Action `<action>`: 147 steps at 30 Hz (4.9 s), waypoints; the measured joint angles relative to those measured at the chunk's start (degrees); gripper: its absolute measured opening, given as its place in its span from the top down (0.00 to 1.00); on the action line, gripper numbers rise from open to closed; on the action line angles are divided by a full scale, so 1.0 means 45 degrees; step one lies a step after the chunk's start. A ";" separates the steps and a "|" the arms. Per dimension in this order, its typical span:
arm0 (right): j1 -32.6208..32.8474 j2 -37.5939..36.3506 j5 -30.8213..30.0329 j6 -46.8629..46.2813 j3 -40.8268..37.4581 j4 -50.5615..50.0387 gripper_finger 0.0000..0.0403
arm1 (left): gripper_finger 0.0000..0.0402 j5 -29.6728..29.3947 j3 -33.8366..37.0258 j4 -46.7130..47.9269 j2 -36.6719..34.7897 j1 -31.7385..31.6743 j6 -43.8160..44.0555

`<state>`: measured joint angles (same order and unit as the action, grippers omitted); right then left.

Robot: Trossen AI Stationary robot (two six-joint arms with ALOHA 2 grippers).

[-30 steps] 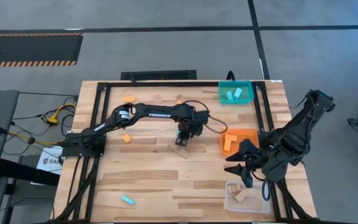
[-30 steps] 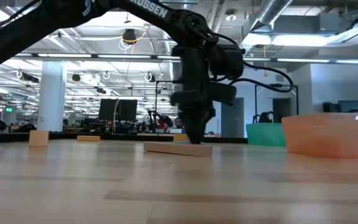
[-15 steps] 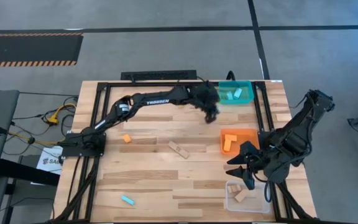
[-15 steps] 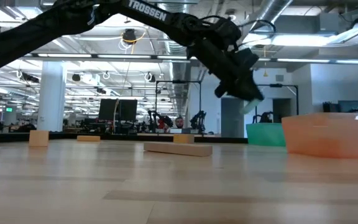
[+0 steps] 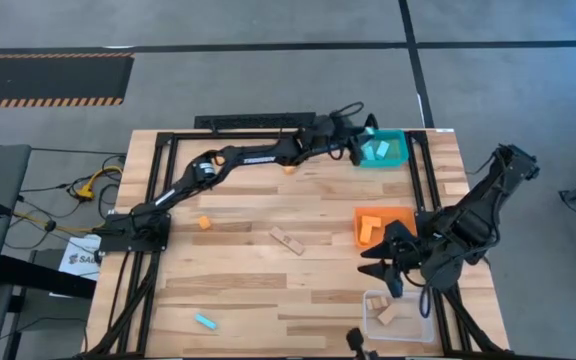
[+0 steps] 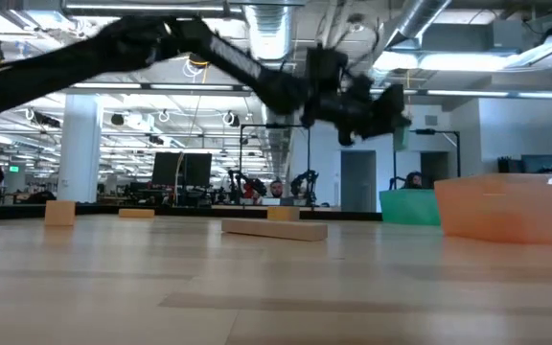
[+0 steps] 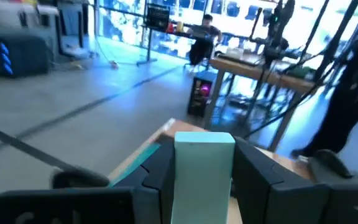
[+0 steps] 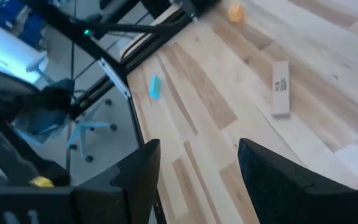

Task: Sort & place blocks by color
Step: Put the blue block into the blue bin, then put the brown block into the transparent bin

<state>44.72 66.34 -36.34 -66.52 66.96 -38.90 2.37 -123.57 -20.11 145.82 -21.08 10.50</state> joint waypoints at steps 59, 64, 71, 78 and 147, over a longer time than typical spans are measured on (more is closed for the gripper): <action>-0.2081 0.0007 0.0855 0.1873 0.0005 0.1108 0.41 | 0.42 -0.2332 -0.2429 1.8698 -0.1575 -0.0832 -0.3039; -0.2320 0.0011 0.1358 0.1943 0.0005 0.1122 0.41 | 0.42 -0.2021 -0.1854 1.8134 -0.1515 -0.1687 -0.2194; -0.2300 0.0011 0.1437 0.1900 0.0005 0.1132 0.41 | 0.43 -0.0549 -0.1089 1.7955 -0.1507 -0.2314 -0.1703; -0.2300 0.0011 0.1443 0.2095 0.0005 0.1127 0.41 | 0.43 -0.0575 -0.0377 1.7793 -0.1520 -0.1781 -0.1897; -0.3669 0.0011 0.1399 0.9912 0.0005 0.2075 0.41 | 0.99 0.7349 0.2586 1.6028 -0.8653 -0.1469 -0.1224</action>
<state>28.21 66.39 -30.04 -21.92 66.98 -29.56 35.45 -111.94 52.01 106.88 -27.69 4.99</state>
